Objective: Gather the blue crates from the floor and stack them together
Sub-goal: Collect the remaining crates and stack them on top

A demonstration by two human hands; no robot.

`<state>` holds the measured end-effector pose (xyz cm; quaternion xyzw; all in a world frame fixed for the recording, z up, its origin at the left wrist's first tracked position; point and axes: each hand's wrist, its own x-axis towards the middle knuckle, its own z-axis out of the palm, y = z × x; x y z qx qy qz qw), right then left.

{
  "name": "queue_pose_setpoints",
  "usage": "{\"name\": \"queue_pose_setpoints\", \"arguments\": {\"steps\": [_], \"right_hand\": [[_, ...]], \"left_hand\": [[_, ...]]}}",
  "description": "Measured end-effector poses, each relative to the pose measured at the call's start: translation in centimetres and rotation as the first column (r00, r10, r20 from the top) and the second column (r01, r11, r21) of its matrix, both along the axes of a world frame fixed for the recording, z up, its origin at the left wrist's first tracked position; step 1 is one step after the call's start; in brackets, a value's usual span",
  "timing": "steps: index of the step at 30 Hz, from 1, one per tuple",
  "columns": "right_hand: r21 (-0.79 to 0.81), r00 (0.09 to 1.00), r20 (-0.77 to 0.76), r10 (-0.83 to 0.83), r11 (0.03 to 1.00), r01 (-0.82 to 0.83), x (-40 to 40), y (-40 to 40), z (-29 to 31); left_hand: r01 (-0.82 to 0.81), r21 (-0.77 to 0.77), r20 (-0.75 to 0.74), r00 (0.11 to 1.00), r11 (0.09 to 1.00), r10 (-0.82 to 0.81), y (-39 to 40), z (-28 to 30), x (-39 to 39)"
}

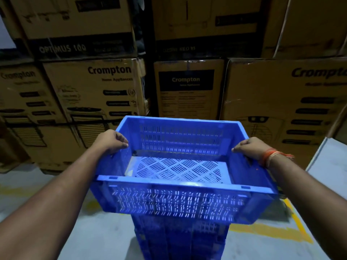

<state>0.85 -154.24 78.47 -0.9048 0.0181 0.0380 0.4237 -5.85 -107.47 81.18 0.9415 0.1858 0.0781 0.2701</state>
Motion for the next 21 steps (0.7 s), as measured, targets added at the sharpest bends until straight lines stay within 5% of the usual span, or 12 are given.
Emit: {"name": "queue_pose_setpoints", "arguments": {"steps": [21], "right_hand": [[-0.256,0.996,-0.036,-0.084,0.964,0.072,11.7,3.5,0.1]], "left_hand": [[0.1,-0.05,-0.128,0.986,0.994,-0.105,3.6,-2.6,14.9]]}}
